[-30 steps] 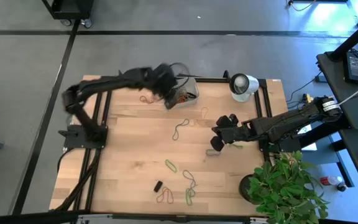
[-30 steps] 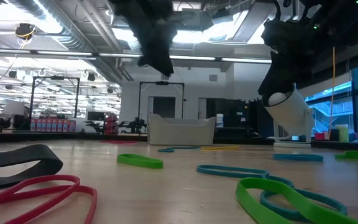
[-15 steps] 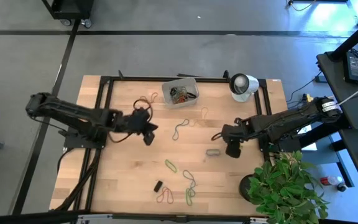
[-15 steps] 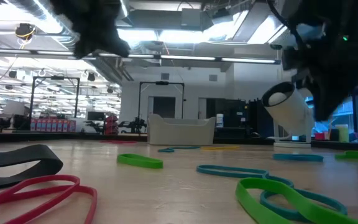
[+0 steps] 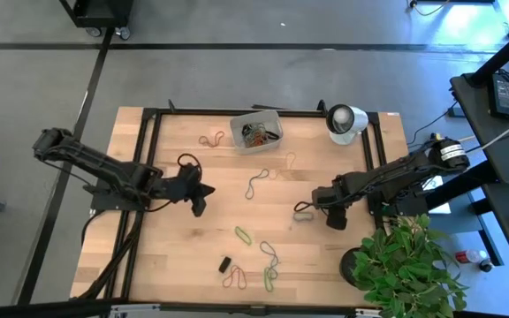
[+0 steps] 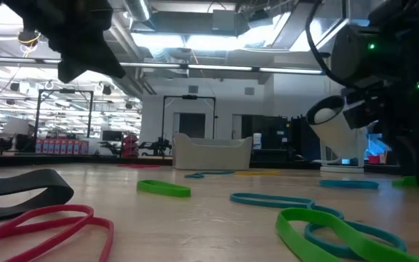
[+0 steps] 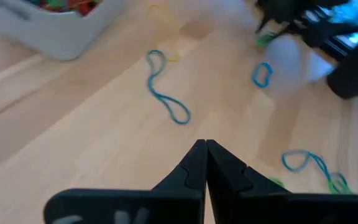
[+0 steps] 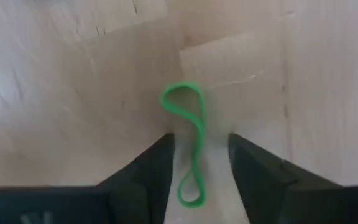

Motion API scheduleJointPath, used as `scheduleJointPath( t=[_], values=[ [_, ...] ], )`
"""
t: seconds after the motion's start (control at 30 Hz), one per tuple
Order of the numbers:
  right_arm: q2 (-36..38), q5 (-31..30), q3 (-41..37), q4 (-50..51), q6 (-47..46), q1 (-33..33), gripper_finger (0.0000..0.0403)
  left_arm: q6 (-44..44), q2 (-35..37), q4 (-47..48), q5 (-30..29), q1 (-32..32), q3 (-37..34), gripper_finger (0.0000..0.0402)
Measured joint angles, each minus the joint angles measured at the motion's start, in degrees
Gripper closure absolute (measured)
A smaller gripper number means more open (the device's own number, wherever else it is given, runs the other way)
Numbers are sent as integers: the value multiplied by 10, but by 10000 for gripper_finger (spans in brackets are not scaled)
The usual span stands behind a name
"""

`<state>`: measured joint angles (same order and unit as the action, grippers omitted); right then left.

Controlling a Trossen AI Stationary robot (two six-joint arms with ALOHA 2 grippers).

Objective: Pick and place rubber bands into bin
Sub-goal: Put the top green rubber band into the gray bin

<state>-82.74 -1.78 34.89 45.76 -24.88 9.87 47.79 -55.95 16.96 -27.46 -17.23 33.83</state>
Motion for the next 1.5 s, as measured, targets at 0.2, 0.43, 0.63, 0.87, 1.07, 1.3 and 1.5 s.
scheduleJointPath(
  t=[0.2,0.43,0.63,0.87,1.07,1.3,1.5],
  values=[
    [-5,12,11,0,-32,0,371,-118,47,-78,33,11,-55,400],
    [-3,-16,128,36,-84,-13,398,-203,145,-78,121,69,-111,400],
    [-15,-111,290,101,-78,-60,400,-271,241,-47,219,153,-146,400],
    [-139,-150,494,106,34,-157,401,-345,313,-28,301,245,-162,400],
    [-289,-151,672,106,115,-237,402,-381,324,-30,356,296,-162,400],
    [-437,-150,804,106,116,-301,381,-380,324,-30,377,313,-162,400],
    [-495,-119,820,104,84,-329,337,-372,324,-30,392,312,-162,400]
  ],
)
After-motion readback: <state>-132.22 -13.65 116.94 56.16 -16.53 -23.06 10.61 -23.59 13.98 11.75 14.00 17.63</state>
